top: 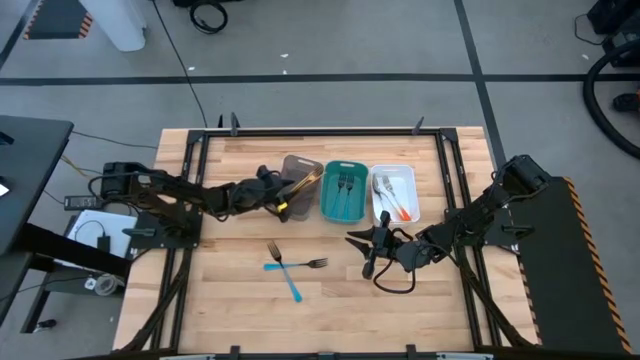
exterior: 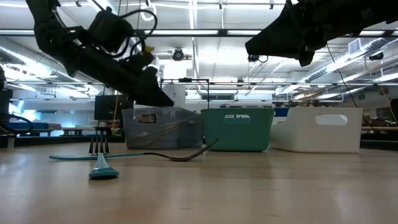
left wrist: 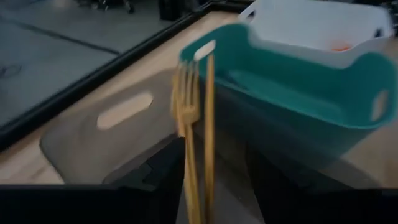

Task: Sort silverware by color (type)
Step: Put the blue fork into the green bin

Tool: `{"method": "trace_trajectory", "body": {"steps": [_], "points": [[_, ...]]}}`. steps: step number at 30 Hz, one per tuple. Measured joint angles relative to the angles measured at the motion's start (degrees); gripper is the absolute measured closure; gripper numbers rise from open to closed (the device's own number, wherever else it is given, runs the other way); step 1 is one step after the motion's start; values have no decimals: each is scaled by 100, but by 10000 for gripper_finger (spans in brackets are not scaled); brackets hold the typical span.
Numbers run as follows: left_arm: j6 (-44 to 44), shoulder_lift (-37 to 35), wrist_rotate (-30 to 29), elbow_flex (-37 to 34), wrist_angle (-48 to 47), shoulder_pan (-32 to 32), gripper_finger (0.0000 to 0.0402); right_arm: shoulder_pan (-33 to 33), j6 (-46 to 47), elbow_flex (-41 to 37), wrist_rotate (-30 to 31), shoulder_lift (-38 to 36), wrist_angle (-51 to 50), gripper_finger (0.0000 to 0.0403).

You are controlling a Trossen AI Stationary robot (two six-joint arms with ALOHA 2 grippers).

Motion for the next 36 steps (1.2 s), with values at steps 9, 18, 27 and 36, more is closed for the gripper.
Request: {"method": "trace_trajectory", "body": {"steps": [9,18,27,36], "points": [[361,-637,15,0,-355,-324,229,0,2,0,-2,0,0,328],[507,-1013,15,0,-615,-531,230,-1,9,0,-2,0,20,328],[397,-1457,15,0,-1406,-698,230,-56,10,2,-190,2,225,328],[362,-1805,15,2,-2135,-914,230,-414,9,297,-924,2,86,328]]}}
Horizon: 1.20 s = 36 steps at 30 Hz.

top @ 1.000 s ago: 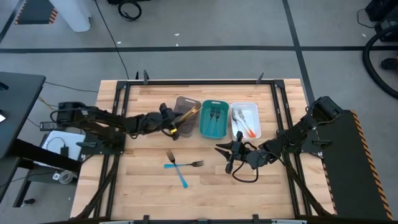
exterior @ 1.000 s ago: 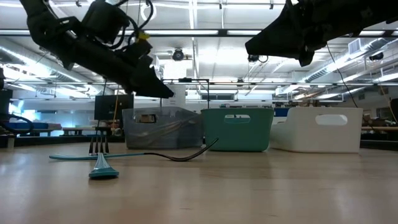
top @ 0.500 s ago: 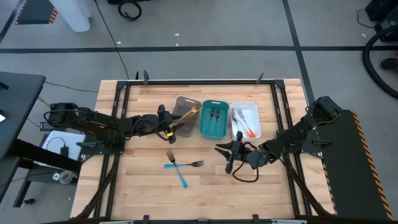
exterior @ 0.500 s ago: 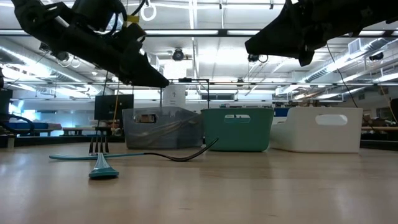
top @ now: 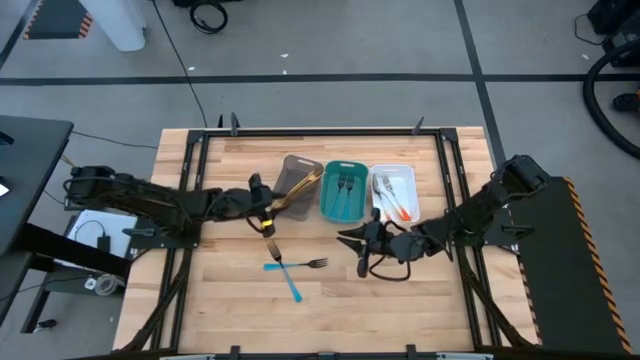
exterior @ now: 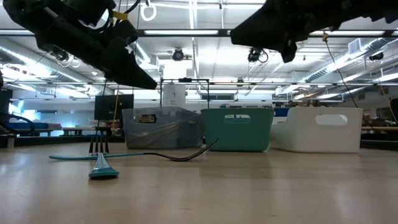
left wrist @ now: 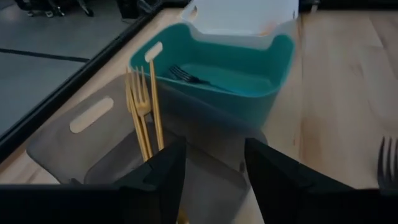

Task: Sort silverware by color (type)
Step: Put the blue fork into the green bin

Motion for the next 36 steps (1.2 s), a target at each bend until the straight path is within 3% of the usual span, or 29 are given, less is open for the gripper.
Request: {"method": "trace_trajectory", "body": {"steps": [15,26,36], "points": [[19,-118,1,0,-751,-184,230,-325,299,250,-272,59,-345,328],[-7,-899,7,317,-1732,-570,230,-541,-144,1519,-1011,1444,-444,328],[-95,-1415,-160,310,-2416,-905,230,-653,-165,2609,-1391,2171,-1258,328]]}}
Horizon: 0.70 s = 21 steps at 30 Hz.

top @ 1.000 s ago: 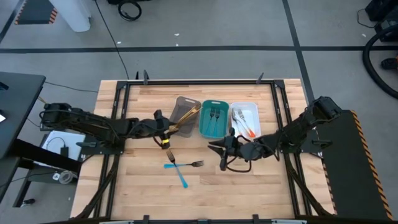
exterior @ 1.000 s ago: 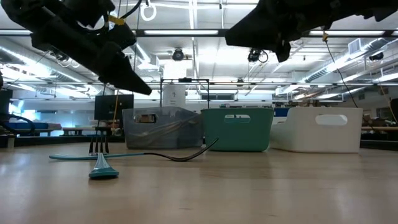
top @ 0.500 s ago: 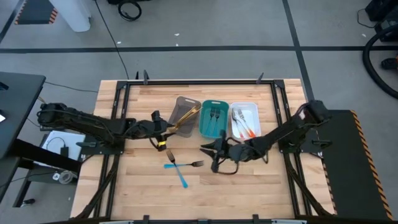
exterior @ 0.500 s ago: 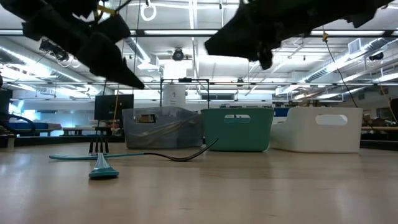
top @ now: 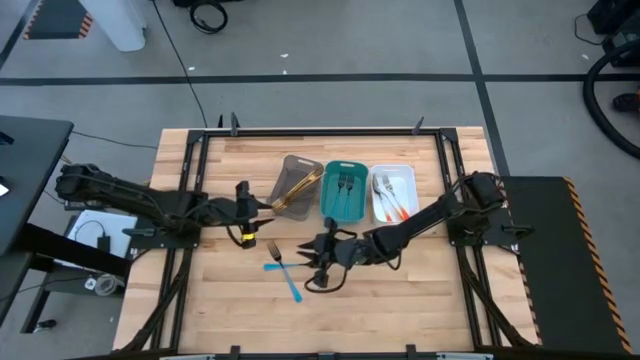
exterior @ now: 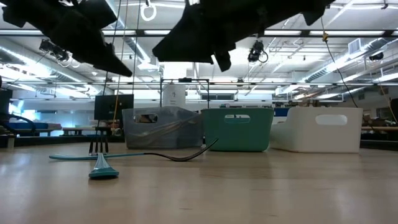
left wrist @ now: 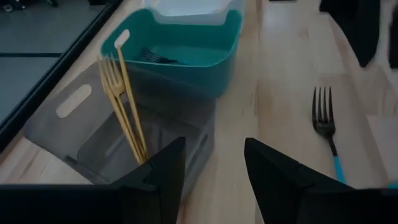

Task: Sort silverware by color (type)
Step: Put the blue fork into the green bin

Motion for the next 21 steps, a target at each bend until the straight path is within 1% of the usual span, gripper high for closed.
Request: {"method": "trace_trajectory", "body": {"steps": [6,13,21], "points": [[-214,-68,-56,-1,-421,-95,230,-2,2,406,-92,261,-118,328],[-367,-71,-48,-4,-484,-194,230,-60,62,640,-125,425,-163,328],[-409,-71,-41,-4,-456,-196,230,-97,60,1245,-587,1090,-131,328]]}}
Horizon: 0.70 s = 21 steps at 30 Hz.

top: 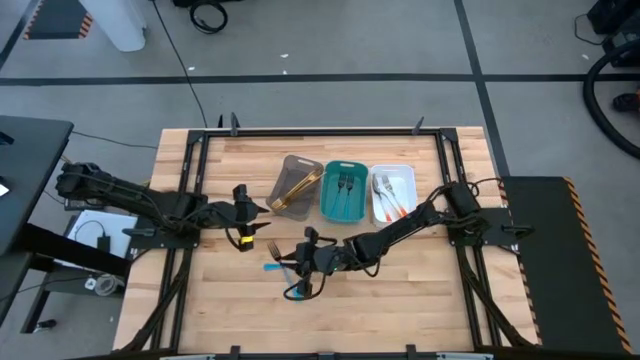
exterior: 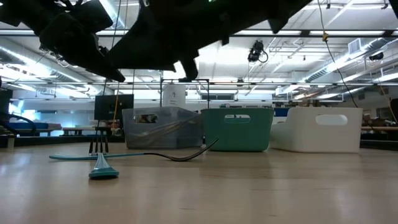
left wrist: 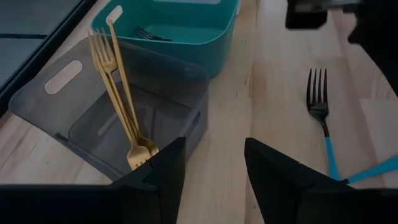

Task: Sort silverware by color (type)
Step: Put the blue fork into the green bin

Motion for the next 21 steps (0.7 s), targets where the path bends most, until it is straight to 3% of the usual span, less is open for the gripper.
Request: {"method": "trace_trajectory", "body": {"steps": [13,21], "points": [[0,0,4,0,-14,0,230,-221,251,483,-493,280,-1221,324],[0,2,4,0,-9,0,230,-285,121,480,-680,304,-1540,275]]}}
